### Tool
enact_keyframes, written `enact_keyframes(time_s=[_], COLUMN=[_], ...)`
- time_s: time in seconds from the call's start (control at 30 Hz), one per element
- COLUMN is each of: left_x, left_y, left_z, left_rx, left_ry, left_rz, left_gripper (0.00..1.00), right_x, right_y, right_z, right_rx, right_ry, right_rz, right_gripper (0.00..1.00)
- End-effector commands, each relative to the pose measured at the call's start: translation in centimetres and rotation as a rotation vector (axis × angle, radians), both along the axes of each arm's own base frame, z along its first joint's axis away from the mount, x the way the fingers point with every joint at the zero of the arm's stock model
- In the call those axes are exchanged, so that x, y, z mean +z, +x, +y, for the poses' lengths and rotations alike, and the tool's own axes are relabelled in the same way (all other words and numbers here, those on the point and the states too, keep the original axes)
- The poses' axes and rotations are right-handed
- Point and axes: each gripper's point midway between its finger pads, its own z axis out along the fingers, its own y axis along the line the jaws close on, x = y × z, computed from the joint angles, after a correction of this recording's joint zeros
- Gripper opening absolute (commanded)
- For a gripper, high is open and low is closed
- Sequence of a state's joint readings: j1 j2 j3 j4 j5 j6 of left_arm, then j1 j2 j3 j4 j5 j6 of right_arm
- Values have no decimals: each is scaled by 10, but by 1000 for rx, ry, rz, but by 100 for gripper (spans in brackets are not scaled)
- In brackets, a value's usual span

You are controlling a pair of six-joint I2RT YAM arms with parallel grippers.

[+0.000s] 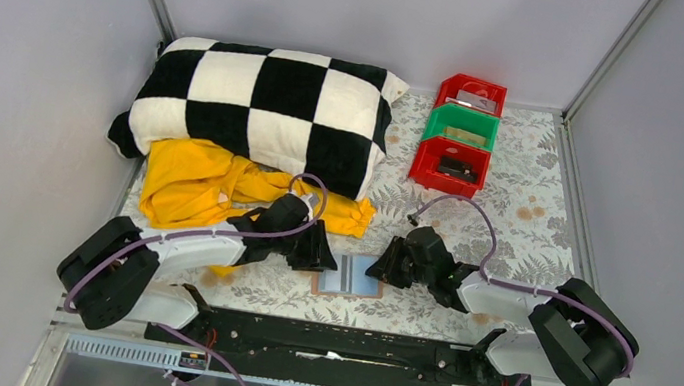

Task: Take the credit cards out of the card holder
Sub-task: Remove the credit card from the card holder.

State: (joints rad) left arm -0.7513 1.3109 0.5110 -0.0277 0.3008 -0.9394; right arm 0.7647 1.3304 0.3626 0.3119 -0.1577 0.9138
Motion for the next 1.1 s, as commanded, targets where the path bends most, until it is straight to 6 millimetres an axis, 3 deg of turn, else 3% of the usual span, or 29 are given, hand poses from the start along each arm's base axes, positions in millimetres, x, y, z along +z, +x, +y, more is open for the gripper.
enact_keyframes(time_s=[0.0,0.47,1.07], left_x=[19,11,6], left_y=[15,7,9], left_z=[1,-14,-6], left_rx=[24,-36,3], left_ry=[31,-21,21], left_rz=[-78,-37,-51], left_gripper=[47,47,48], right_x=[-12,-13,-11], right_y=[-5,-4,-2], right_z=[-13,-13,-8], right_rx=[-14,-13,-3], right_ry=[-53,-61,-59], right_rz=[21,24,28], right_gripper=[26,27,27])
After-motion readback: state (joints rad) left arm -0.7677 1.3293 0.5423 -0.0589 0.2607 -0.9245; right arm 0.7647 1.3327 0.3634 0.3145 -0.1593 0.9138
